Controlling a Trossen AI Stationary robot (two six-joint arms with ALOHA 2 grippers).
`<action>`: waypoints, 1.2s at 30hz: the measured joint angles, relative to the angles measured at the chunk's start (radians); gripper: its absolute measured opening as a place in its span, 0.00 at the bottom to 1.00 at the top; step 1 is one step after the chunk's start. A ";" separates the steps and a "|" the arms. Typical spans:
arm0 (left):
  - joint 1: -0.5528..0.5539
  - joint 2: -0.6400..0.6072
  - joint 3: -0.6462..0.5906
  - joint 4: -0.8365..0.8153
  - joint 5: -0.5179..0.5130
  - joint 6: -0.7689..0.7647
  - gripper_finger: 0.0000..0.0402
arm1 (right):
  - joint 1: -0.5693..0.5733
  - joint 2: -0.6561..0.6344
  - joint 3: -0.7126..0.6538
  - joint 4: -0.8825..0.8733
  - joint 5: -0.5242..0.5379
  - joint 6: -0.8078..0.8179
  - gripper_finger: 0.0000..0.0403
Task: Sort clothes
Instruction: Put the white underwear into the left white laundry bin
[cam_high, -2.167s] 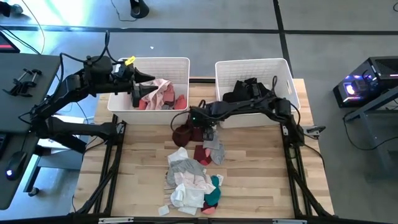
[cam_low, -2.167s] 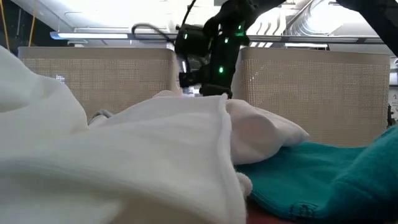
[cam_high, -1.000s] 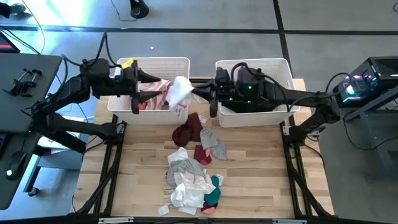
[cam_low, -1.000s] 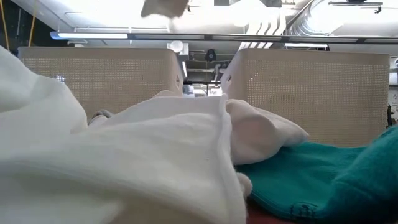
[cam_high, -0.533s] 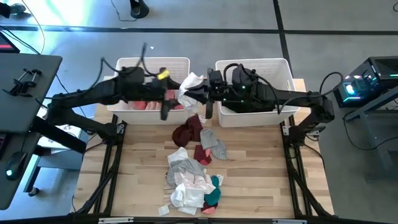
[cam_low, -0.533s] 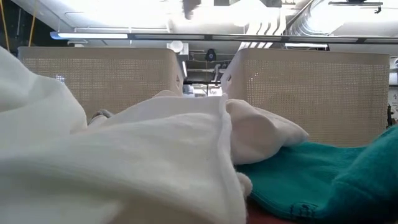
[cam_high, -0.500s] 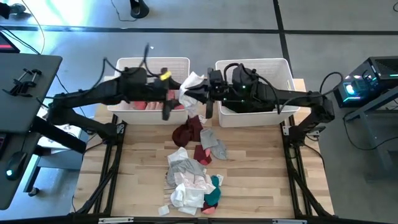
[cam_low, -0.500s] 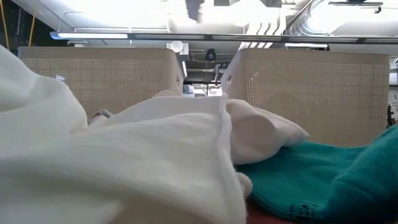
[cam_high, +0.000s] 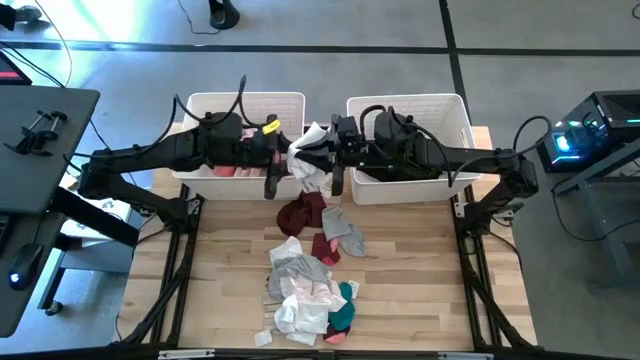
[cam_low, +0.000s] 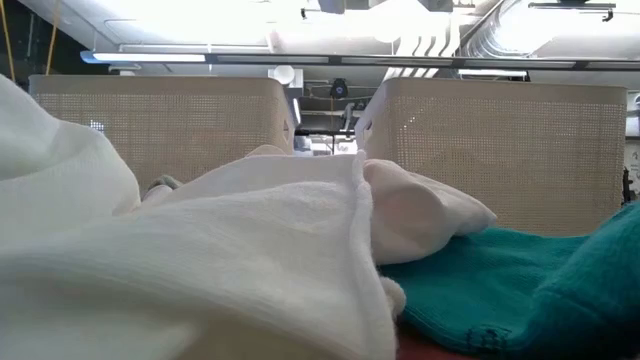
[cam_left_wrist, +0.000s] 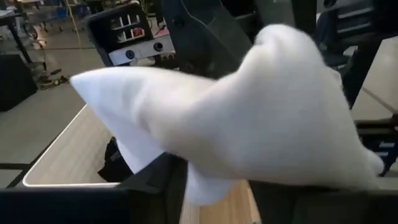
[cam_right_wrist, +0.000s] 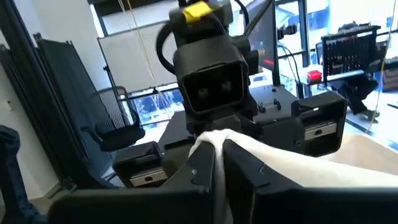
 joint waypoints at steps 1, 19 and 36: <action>-0.001 -0.005 0.000 0.005 0.000 -0.006 0.31 | 0.000 0.000 0.000 0.011 0.000 0.001 0.06; -0.047 -0.146 0.062 0.036 -0.155 0.027 0.01 | -0.014 -0.096 0.001 0.078 0.003 0.017 0.34; 0.439 -0.013 0.051 -0.652 -0.388 0.002 0.00 | -0.014 -0.125 0.001 -0.042 0.101 0.045 0.34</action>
